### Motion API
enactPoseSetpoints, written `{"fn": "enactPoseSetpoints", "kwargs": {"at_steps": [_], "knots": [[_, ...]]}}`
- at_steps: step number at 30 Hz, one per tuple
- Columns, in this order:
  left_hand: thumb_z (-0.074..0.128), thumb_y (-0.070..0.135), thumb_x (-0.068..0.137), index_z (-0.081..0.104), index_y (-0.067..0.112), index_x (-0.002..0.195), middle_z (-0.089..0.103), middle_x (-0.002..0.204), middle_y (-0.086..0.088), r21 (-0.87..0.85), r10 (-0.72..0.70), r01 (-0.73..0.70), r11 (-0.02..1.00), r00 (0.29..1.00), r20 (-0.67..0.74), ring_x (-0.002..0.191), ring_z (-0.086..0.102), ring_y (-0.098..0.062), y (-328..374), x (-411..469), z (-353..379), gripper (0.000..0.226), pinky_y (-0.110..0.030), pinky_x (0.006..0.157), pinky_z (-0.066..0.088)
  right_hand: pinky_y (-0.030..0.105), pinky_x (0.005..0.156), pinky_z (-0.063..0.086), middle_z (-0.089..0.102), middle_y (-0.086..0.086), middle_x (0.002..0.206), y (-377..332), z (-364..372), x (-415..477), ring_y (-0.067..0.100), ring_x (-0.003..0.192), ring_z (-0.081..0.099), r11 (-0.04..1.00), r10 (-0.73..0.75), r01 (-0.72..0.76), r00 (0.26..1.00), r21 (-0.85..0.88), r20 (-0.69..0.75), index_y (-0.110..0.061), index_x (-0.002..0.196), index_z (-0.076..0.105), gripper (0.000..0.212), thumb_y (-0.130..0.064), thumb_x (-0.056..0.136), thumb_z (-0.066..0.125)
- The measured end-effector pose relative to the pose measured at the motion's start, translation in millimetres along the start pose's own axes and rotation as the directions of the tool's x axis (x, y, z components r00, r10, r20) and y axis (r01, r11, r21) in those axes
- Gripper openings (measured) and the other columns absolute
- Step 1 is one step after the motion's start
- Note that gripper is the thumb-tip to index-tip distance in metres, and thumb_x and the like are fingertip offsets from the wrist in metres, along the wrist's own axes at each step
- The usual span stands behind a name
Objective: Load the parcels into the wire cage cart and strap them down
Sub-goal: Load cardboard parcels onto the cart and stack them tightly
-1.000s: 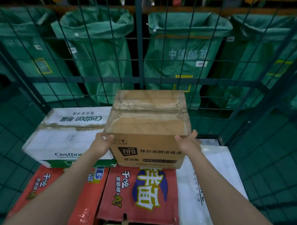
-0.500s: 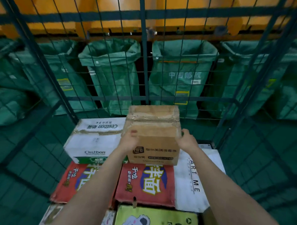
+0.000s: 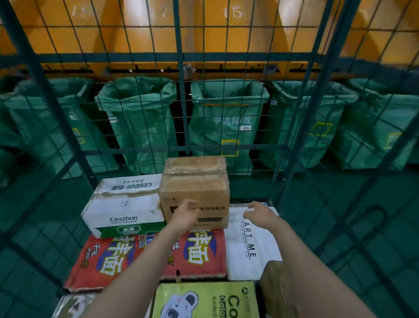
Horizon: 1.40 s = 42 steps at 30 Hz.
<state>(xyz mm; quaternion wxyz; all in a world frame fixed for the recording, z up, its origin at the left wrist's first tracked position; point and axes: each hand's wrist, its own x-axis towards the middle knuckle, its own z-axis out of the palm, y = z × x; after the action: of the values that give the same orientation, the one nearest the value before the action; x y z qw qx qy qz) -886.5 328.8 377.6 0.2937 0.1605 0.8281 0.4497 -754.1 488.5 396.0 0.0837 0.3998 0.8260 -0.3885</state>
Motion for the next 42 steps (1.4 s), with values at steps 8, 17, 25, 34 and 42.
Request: {"fn": "enactPoseSetpoints", "kwargs": {"at_steps": [8, 17, 25, 34, 42], "knots": [[0.049, 0.013, 0.096, 0.052, 0.015, 0.109, 0.049, 0.118, -0.003, 0.000, 0.070, -0.071, 0.997, 0.983, 0.169, 0.117, 0.052, -0.029, -8.1, -24.8, 1.0, 0.013, -0.036, 0.090, 0.045, 0.023, 0.099, 0.033, 0.034, 0.010, 0.149, 32.7, 20.8, -72.1, 0.025, 0.134, 0.036, 0.992, 0.121, -0.116, 0.985, 0.047, -0.126, -0.007, 0.144, 0.032, 0.050, -0.024, 0.099, 0.043], [0.047, 0.008, 0.094, 0.052, 0.012, 0.107, 0.057, 0.096, -0.009, -0.020, 0.151, -0.155, 0.988, 0.910, 0.385, 0.069, 0.052, -0.023, 1.9, -76.8, 26.2, 0.014, -0.034, 0.067, 0.038, 0.029, 0.101, 0.036, 0.035, 0.009, 0.149, 48.4, 52.3, -150.5, 0.026, 0.131, 0.040, 0.962, 0.258, -0.220, 0.926, 0.164, -0.275, -0.010, 0.144, 0.035, 0.052, -0.025, 0.095, 0.046], [0.050, 0.013, 0.093, 0.054, 0.018, 0.112, 0.059, 0.090, 0.000, 0.058, 0.218, -0.304, 0.951, 0.790, 0.573, 0.071, 0.054, -0.010, 9.8, -140.6, 65.6, 0.021, -0.025, 0.057, 0.035, 0.025, 0.089, 0.036, 0.046, 0.005, 0.139, 77.6, 77.3, -229.0, 0.024, 0.124, 0.046, 0.901, 0.414, -0.316, 0.830, 0.297, -0.373, -0.012, 0.136, 0.044, 0.045, -0.033, 0.096, 0.047], [0.051, 0.014, 0.092, 0.060, 0.019, 0.107, 0.061, 0.121, -0.005, 0.081, 0.270, -0.463, 0.883, 0.641, 0.718, 0.108, 0.058, -0.024, -1.2, -220.2, 125.8, 0.018, -0.033, 0.089, 0.047, 0.026, 0.104, 0.032, 0.043, 0.010, 0.144, 128.2, 93.3, -323.9, 0.024, 0.132, 0.040, 0.801, 0.591, -0.455, 0.705, 0.389, -0.392, -0.004, 0.138, 0.042, 0.048, -0.026, 0.095, 0.047], [0.043, 0.009, 0.094, 0.055, 0.019, 0.108, 0.057, 0.080, 0.005, 0.067, 0.154, -0.465, 0.883, 0.420, 0.894, 0.067, 0.052, -0.009, -32.3, -362.7, 200.6, 0.021, -0.020, 0.055, 0.034, 0.029, 0.093, 0.038, 0.050, 0.019, 0.135, 203.4, 140.1, -453.2, 0.030, 0.123, 0.048, 0.651, 0.758, -0.604, 0.537, 0.459, -0.369, 0.002, 0.125, 0.052, 0.036, -0.018, 0.096, 0.041]]}}
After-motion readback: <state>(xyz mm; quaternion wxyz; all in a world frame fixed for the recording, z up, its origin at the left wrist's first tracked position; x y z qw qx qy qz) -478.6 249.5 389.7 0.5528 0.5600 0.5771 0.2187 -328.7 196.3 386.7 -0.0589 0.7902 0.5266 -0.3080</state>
